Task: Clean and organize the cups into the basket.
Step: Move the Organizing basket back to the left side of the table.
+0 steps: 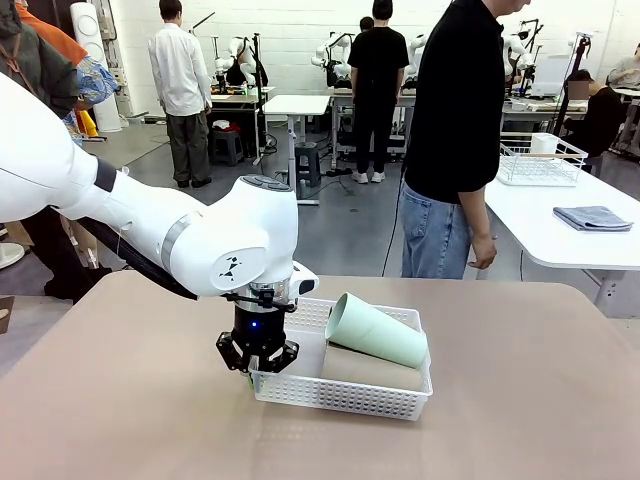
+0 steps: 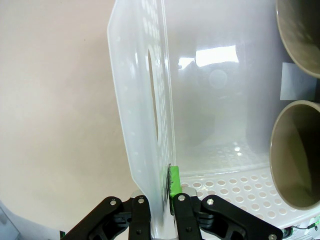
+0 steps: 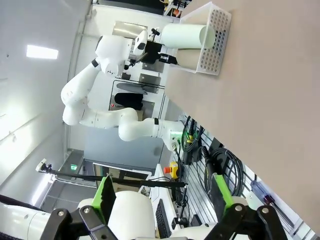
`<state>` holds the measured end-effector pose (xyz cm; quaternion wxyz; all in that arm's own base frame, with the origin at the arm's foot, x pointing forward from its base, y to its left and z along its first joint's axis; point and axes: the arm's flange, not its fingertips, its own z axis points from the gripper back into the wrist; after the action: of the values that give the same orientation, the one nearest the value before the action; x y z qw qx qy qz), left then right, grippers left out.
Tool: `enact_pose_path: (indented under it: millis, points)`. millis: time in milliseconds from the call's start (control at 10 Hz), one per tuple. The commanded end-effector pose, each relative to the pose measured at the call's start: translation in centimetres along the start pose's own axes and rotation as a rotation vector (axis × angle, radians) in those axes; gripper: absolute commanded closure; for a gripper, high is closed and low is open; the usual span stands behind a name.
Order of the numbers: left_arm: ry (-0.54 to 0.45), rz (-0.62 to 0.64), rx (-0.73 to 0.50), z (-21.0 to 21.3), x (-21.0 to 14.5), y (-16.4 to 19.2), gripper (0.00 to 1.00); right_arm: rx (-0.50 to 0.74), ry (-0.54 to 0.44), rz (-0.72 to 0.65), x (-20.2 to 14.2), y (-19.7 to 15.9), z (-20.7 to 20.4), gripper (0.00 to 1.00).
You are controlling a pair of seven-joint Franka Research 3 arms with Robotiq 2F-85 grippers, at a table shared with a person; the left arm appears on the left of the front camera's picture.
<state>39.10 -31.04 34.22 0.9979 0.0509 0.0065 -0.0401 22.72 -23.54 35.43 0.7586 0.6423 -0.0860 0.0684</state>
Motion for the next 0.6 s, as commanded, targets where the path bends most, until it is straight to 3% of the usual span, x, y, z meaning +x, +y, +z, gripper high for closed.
enact_pose_path:
  millis: [0, 300, 400, 500]
  points:
    - [0.005, 0.001, 0.009, -0.2, -0.2, 0.0, 1.00, -0.010, 0.007, -0.004, 0.3, -0.2, -0.2, 0.00]
    - [0.005, 0.001, 0.009, -0.2, -0.2, 0.0, 1.00, -0.010, 0.007, -0.004, 0.3, -0.2, -0.2, 0.00]
    - [0.000, 0.000, 0.000, 0.0, 0.0, 0.0, 0.94, -0.010, 0.007, -0.004, 0.3, -0.2, -0.2, 0.00]
    - [0.042, -0.001, -0.003, -0.3, 0.2, 2.8, 0.94, -0.010, 0.007, -0.004, 0.3, -0.2, -0.2, 0.00]
